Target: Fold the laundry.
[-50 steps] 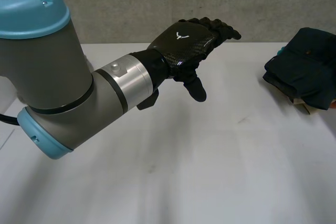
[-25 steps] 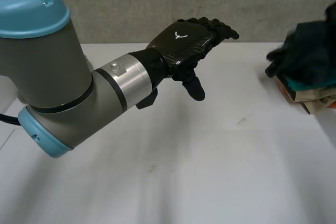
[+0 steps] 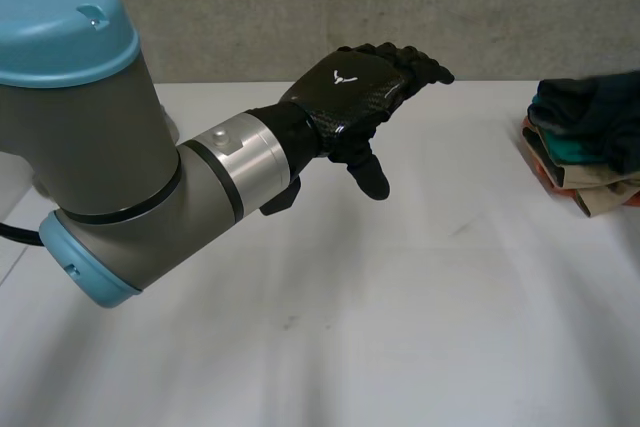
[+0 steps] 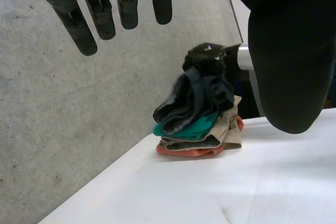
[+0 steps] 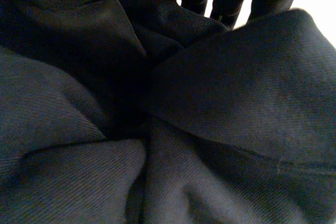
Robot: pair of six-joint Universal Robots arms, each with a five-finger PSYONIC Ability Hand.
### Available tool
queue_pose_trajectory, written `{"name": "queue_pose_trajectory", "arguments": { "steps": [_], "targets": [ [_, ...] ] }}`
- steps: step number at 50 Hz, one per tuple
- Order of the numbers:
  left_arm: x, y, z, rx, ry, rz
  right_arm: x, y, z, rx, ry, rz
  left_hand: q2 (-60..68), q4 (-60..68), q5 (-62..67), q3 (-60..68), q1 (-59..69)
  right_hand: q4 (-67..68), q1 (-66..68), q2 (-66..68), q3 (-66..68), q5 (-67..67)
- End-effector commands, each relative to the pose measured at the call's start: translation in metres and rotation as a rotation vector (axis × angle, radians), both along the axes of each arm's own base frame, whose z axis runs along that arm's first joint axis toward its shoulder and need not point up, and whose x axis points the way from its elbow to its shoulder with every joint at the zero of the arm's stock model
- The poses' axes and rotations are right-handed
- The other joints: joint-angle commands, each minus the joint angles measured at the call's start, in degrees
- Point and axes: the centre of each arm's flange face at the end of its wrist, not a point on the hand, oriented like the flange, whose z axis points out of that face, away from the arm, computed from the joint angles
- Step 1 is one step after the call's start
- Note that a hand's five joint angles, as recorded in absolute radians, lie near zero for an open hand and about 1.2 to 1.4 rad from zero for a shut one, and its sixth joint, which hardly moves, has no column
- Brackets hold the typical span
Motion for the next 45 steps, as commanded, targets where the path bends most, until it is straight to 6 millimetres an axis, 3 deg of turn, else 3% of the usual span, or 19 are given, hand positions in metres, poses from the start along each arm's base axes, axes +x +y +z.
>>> {"name": "queue_pose_trajectory", "arguments": {
  "steps": [1,3,4,6,7,18,23,28,33,36,37,38,40,41,42,45],
  "targets": [
    [0.0,0.0,-0.003,0.005,-0.004,0.0,-0.012,0.012,0.004,0.017,0.046,-0.021,2.9,3.0,2.6,3.5,2.9,11.4,16.5,12.8,12.3,12.5],
    [0.0,0.001,-0.002,0.004,-0.003,-0.002,-0.014,0.013,0.012,0.008,0.048,-0.029,2.9,3.0,2.6,3.5,2.9,6.4,11.6,7.8,7.3,7.5],
    [0.0,0.001,-0.002,0.003,-0.002,-0.002,-0.016,0.016,0.015,0.009,0.048,-0.033,2.9,3.0,2.6,3.5,2.9,-21.3,-16.1,-19.9,-20.4,-20.2],
    [0.0,0.002,-0.001,0.004,-0.002,-0.003,-0.017,0.018,0.018,0.014,0.046,-0.039,2.9,3.0,2.6,3.5,2.9,-52.2,-47.0,-50.8,-51.3,-51.1],
    [0.0,0.002,-0.001,0.002,-0.001,-0.003,-0.017,0.02,0.021,0.018,0.044,-0.041,2.9,3.0,2.6,3.5,2.9,-58.6,-53.5,-57.2,-57.7,-57.5],
    [0.0,0.008,0.006,-0.009,0.011,-0.012,-0.051,0.06,0.065,0.2,-0.011,-0.142,2.9,3.0,2.6,3.5,2.9,-58.6,-53.5,-57.2,-57.7,-57.5],
    [0.003,0.012,0.014,-0.009,0.029,-0.014,-0.083,0.082,0.087,0.275,-0.039,-0.25,2.9,3.0,2.6,3.5,2.9,-58.6,-53.5,-57.2,-57.7,-57.5],
    [0.005,0.016,0.025,-0.009,0.061,-0.018,-0.107,0.098,0.132,0.174,0.009,-0.402,2.9,3.0,2.6,3.5,2.9,-58.6,-53.5,-57.2,-57.7,-57.5],
    [0.01,0.019,0.044,-0.047,0.102,-0.015,-0.108,0.101,0.165,0.011,0.056,-0.474,3.1,3.2,2.8,3.6,3.1,-58.6,-53.5,-57.2,-57.7,-57.5],
    [0.014,0.019,0.058,-0.083,0.137,-0.003,-0.074,0.095,0.176,-0.112,0.065,-0.382,3.3,3.3,3.0,3.8,3.2,-58.6,-53.5,-57.2,-57.7,-57.5],
    [0.016,0.019,0.062,-0.091,0.149,0.004,-0.055,0.097,0.182,-0.152,0.064,-0.338,3.3,3.3,3.0,3.8,3.2,-58.6,-53.5,-57.2,-57.7,-57.5],
    [0.018,0.019,0.066,-0.095,0.159,0.011,-0.016,0.105,0.194,-0.234,0.062,-0.241,3.3,3.3,3.0,3.8,3.2,-58.6,-53.5,-57.2,-57.7,-57.5],
    [0.026,0.014,0.077,-0.112,0.191,0.064,0.012,0.113,0.201,-0.29,0.061,-0.168,3.3,3.3,3.0,3.8,3.2,-58.6,-53.5,-57.2,-57.7,-57.5],
    [0.03,0.009,0.08,-0.119,0.2,0.096,0.025,0.117,0.202,-0.313,0.063,-0.13,3.3,3.3,3.0,3.8,3.2,-58.6,-53.5,-57.2,-57.7,-57.5],
    [0.035,0.004,0.082,-0.124,0.205,0.13,0.051,0.125,0.199,-0.345,0.066,-0.055,3.3,3.3,3.0,3.8,3.2,-58.6,-53.5,-57.2,-57.7,-57.5],
    [0.059,-0.024,0.088,-0.144,0.219,0.295,0.081,0.134,0.187,-0.343,0.071,0.048,3.3,3.3,3.0,3.8,3.2,-58.6,-53.5,-57.2,-57.7,-57.5]
  ]
}}
